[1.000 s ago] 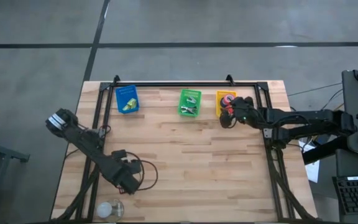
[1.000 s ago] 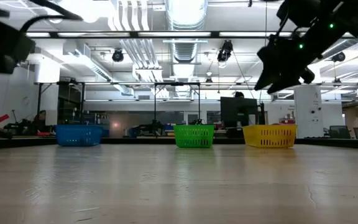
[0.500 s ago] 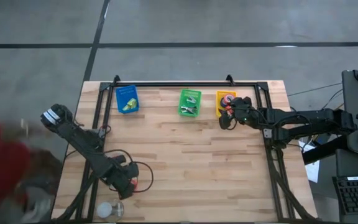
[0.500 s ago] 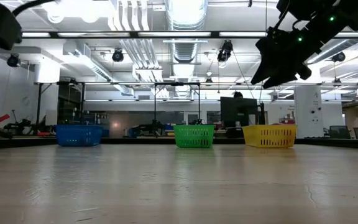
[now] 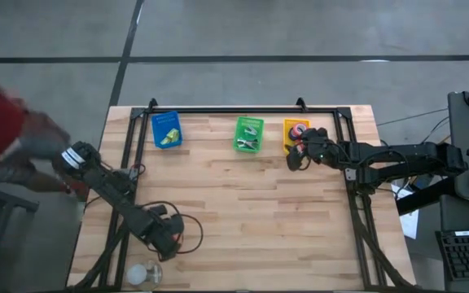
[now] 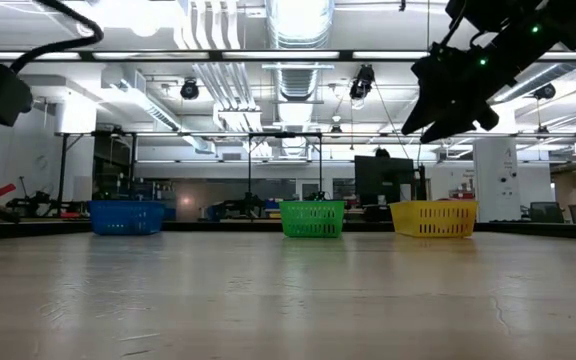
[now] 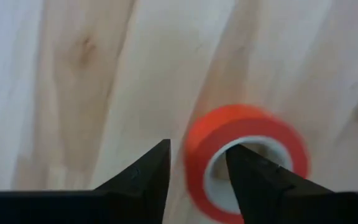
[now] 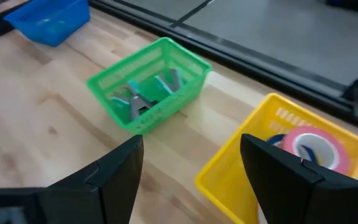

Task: Pick and place Stapler, Stapler remover, tape
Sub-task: Put the orange tape into the yellow basket

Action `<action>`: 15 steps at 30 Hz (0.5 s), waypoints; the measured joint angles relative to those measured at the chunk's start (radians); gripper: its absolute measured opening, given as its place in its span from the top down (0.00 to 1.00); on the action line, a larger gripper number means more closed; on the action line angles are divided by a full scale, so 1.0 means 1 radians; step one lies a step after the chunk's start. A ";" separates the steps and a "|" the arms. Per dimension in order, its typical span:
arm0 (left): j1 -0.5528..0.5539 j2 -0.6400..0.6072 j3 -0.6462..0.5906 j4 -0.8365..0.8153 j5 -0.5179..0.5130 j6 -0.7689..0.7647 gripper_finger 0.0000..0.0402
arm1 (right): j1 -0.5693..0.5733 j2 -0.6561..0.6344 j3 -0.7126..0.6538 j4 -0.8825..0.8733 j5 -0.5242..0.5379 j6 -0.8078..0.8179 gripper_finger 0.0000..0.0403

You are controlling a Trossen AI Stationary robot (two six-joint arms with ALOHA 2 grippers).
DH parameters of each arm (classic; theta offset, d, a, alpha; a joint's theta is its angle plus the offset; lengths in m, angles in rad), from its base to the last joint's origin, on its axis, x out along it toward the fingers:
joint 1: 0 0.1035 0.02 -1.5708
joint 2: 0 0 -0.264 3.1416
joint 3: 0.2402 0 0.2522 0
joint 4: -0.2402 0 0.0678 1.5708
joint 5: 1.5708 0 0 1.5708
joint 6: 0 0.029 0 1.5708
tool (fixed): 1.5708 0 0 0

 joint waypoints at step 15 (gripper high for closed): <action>0.015 0.000 -0.010 0.132 -0.227 0.104 0.91 | 0.147 0.000 0.009 0.137 -0.059 -0.003 0.40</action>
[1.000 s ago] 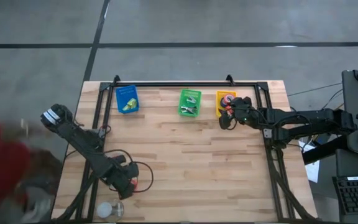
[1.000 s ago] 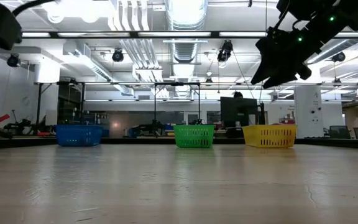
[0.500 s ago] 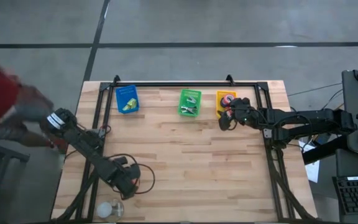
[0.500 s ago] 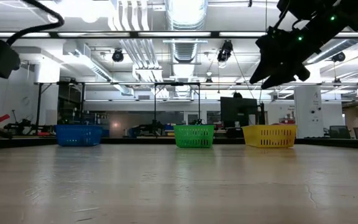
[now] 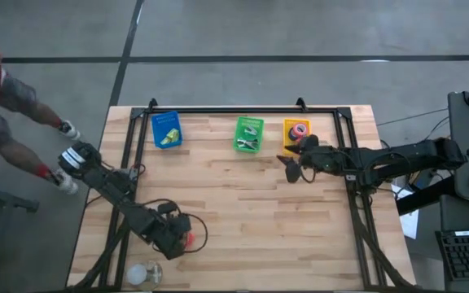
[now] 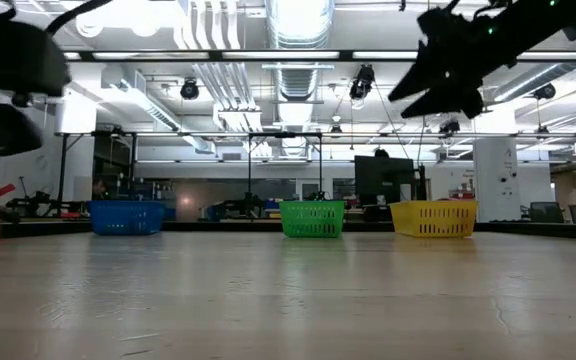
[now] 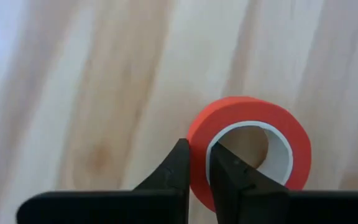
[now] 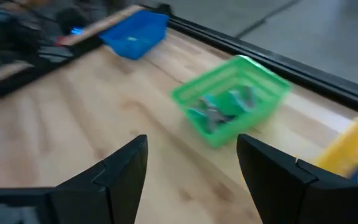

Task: Pick and place Stapler, Stapler remover, tape
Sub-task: Put the orange tape into the yellow basket

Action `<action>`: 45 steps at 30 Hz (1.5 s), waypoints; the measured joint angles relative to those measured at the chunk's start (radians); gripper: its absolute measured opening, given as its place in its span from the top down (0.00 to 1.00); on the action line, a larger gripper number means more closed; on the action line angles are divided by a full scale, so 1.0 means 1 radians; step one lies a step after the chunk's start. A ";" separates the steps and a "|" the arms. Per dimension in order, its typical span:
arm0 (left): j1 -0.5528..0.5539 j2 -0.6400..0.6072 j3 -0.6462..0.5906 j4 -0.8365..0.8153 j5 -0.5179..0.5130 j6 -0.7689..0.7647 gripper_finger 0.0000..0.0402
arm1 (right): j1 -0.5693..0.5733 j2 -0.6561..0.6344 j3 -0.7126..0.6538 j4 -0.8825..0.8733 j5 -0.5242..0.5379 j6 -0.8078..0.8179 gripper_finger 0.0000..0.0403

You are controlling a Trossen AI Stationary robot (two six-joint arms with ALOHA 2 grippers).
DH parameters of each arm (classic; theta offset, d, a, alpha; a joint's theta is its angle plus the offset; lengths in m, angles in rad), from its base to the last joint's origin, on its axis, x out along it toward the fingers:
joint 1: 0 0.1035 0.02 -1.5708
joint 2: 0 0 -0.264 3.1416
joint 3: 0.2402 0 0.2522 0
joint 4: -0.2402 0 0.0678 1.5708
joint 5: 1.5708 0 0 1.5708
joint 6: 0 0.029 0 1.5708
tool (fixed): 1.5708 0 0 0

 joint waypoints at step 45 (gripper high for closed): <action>0.363 0.004 0.101 0.568 -0.710 0.508 0.87 | 0.160 0.624 0.253 0.588 -0.147 0.072 0.24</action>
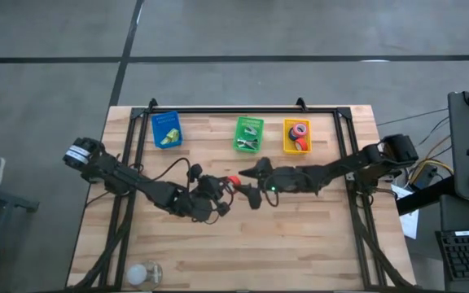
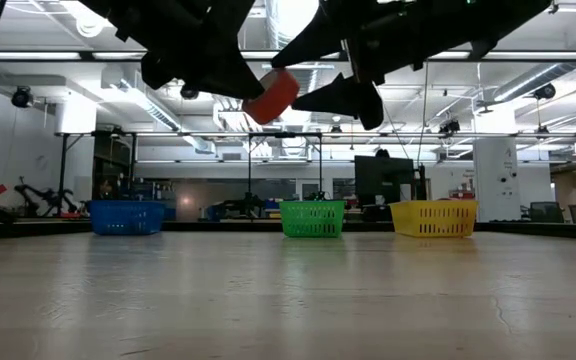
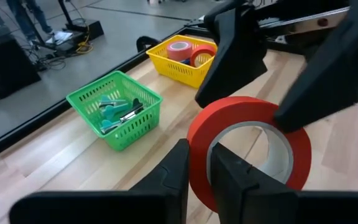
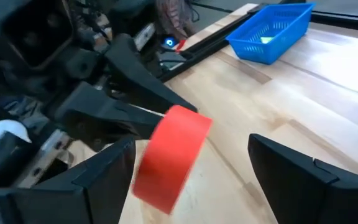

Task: Pick and place Stapler, Stapler remover, tape
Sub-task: Put the orange tape into the yellow basket

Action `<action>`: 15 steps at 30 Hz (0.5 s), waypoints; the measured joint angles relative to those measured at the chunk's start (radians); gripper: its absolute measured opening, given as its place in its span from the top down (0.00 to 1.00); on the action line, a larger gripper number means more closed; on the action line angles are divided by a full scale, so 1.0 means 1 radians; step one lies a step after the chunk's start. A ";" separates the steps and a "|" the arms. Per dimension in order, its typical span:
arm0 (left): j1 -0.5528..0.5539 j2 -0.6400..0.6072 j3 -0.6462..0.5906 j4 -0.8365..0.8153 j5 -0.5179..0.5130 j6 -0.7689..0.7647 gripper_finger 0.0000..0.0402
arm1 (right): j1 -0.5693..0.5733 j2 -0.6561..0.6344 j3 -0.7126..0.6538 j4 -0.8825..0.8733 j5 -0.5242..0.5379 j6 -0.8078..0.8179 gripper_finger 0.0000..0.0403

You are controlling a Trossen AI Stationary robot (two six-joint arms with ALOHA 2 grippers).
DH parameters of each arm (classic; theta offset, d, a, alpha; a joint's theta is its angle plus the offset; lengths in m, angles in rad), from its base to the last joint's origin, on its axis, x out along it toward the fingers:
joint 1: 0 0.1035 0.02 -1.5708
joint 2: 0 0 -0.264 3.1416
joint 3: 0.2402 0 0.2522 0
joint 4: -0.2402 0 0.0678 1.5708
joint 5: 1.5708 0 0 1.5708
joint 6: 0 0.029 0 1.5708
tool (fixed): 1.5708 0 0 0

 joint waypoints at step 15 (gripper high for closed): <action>0.000 0.001 -0.002 0.068 -0.020 0.080 0.87 | -0.015 -0.008 0.002 -0.021 -0.061 -0.024 0.51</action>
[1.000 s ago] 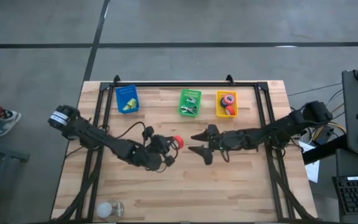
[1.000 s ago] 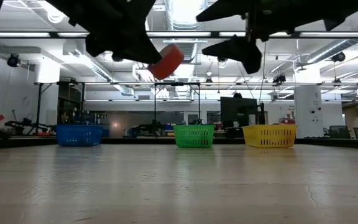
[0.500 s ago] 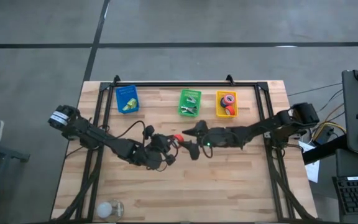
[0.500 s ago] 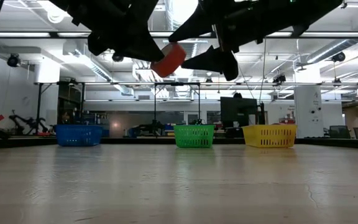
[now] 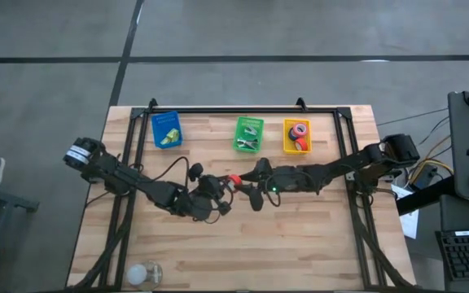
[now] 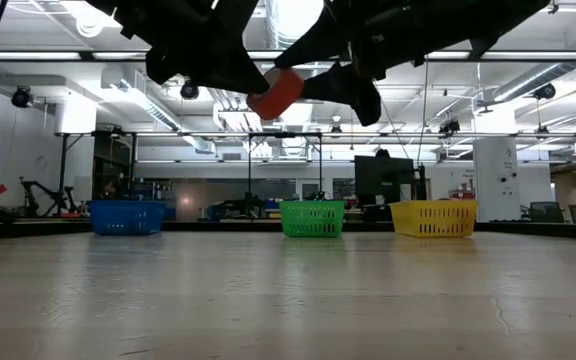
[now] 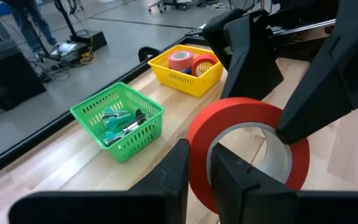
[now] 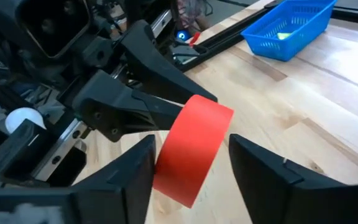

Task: Pick and place Stapler, Stapler remover, tape
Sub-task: Put the orange tape into the yellow basket

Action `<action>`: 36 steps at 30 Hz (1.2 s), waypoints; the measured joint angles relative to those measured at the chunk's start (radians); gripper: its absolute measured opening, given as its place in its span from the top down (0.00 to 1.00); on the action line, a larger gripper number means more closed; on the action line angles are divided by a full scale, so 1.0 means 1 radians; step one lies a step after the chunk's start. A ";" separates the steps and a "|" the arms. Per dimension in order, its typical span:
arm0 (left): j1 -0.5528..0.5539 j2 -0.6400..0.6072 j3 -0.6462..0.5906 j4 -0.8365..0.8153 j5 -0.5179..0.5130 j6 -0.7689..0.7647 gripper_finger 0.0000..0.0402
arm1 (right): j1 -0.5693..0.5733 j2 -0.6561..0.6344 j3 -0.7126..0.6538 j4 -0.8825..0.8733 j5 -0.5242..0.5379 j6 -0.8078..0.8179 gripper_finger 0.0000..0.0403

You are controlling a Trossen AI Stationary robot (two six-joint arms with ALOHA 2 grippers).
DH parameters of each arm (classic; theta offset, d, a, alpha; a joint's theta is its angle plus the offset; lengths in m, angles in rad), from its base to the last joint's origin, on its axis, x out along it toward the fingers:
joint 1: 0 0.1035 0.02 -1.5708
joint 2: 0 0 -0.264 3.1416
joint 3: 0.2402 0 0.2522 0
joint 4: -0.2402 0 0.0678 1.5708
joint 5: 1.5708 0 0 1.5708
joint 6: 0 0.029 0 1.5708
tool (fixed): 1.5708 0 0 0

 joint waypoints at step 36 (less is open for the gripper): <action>-0.021 -0.006 0.000 0.015 -0.002 -0.002 0.51 | -0.296 -0.326 -0.037 -0.899 0.374 0.016 0.70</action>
